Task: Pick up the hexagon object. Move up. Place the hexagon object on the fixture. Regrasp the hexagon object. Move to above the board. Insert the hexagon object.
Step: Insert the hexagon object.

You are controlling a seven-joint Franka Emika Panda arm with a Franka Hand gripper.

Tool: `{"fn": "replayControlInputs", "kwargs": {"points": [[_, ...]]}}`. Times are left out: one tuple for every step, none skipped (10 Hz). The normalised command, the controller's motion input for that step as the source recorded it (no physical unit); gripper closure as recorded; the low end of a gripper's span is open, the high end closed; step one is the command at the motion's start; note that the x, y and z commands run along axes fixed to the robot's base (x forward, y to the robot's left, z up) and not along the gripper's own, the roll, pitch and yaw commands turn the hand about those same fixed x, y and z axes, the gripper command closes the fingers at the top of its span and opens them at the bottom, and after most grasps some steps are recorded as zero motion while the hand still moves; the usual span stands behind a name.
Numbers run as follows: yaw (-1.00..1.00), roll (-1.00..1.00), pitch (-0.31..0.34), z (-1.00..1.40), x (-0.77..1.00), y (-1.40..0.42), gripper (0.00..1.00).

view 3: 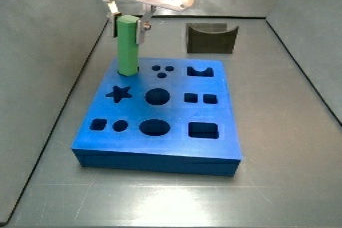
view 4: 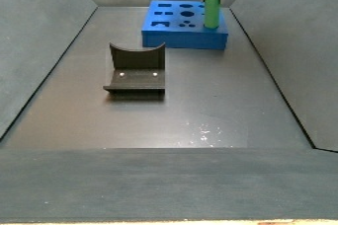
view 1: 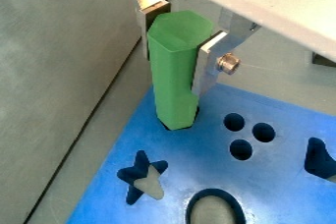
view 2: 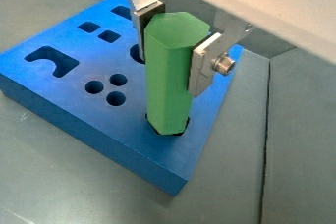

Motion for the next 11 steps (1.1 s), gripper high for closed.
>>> {"fn": "replayControlInputs", "kwargs": {"points": [[0.00,0.14,-0.394,-0.88,-0.13,0.00,1.00],[-0.10,0.15,-0.389,-0.87,-0.13,0.00,1.00],[-0.14,0.15,-0.337,-0.84,0.00,0.00,1.00],[-0.11,0.18,-0.137,-0.60,0.00,0.00,1.00],[-0.07,0.15,-0.097,-0.53,0.00,0.00,1.00],[-0.07,0.29,-0.177,-0.79,0.00,0.00,1.00],[-0.17,0.41,-0.237,-0.84,0.00,-0.10,1.00],[-0.34,0.52,-0.149,-0.81,0.00,-0.16,1.00],[-0.31,0.43,-0.151,-0.87,0.00,-0.16,1.00],[0.00,0.00,0.003,0.00,0.00,0.01,1.00],[0.00,0.05,0.000,-0.08,0.00,0.00,1.00]]}}
